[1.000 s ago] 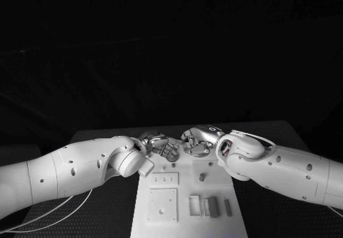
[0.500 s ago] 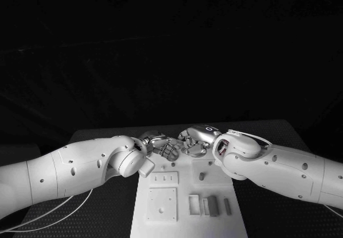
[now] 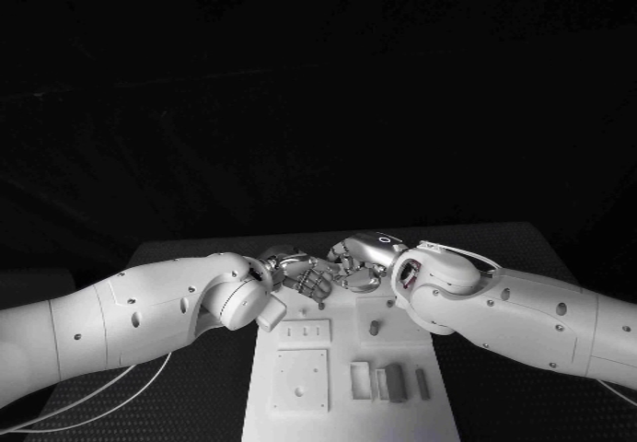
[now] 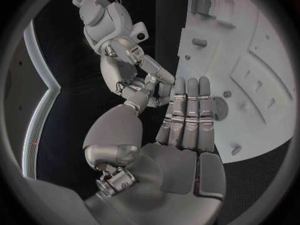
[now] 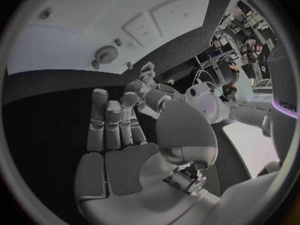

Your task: Assemble the parts on the task board

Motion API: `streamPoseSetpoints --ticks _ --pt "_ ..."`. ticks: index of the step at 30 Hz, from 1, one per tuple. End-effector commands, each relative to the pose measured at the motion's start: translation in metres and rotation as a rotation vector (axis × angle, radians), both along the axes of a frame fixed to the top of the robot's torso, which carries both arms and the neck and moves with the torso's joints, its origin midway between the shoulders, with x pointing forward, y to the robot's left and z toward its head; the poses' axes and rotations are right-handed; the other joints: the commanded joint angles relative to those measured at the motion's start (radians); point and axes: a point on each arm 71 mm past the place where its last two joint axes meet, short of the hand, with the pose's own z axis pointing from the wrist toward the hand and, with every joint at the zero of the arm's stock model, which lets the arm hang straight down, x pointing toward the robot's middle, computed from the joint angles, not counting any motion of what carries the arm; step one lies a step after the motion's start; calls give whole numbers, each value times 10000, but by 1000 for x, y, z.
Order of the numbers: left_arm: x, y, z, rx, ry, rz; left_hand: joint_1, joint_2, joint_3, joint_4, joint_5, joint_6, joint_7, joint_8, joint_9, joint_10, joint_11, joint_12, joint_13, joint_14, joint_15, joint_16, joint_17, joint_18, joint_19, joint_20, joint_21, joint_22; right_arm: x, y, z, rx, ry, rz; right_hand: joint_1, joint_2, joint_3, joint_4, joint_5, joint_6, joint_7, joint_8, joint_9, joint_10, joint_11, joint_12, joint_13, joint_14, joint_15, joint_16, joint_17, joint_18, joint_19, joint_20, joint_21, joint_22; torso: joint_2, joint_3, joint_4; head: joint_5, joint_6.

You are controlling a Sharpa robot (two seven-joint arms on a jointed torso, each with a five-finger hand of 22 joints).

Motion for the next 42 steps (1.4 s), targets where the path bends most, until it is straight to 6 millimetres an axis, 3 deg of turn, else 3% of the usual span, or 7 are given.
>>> streamPoseSetpoints --ticks 1,19,27,36,42 --pt "0 -4 2 -107 -44 -88 -5 50 -17 -67 32 41 3 -38 -12 36 -20 27 18 80 -1 0 18 145 45 -47 33 13 -4 6 -2 -116 80 362 -46 87 -11 -77 26 2004 -81 38 9 -250 -156 59 -11 35 -101 27 10 136 85 2 51 186 5 8 -3 -6 -10" --pt "-1 -6 2 -255 55 -158 26 177 31 -115 34 51 7 -65 -34 20 -19 16 120 86 -8 -28 101 137 49 -59 20 50 -6 14 -8 -117 221 497 -60 91 -7 -96 26 2012 -84 36 13 -240 -159 60 -13 44 -104 27 9 136 91 -3 55 184 9 -2 6 10 -69" --pt "-1 -7 1 -149 -3 -166 458 558 410 -336 40 474 -169 128 46 112 -99 50 290 196 -60 -29 229 108 84 -87 18 112 -7 15 -9 -89 277 531 -65 91 -7 -103 26 2014 -85 36 14 -237 -160 60 -14 47 -105 27 9 136 92 -4 56 184 7 7 7 12 -98" --pt "1 -4 2 -185 -101 180 610 900 790 -337 42 732 -283 209 79 243 -177 86 443 337 -126 -18 357 45 101 -128 -7 153 -9 15 -11 -93 345 551 -70 91 -6 -112 26 2018 -86 35 16 -234 -161 60 -15 50 -106 27 9 136 94 -6 57 183 6 14 -6 25 -110" --pt "1 -4 2 -185 -76 188 703 962 1118 -362 51 843 -327 224 88 316 -209 96 549 420 -161 -18 456 -5 125 -170 -18 189 -9 14 -13 -96 376 511 -74 93 -5 -117 26 2020 -87 35 17 -231 -162 60 -16 53 -107 27 9 136 96 -7 58 183 7 15 -4 23 -123"
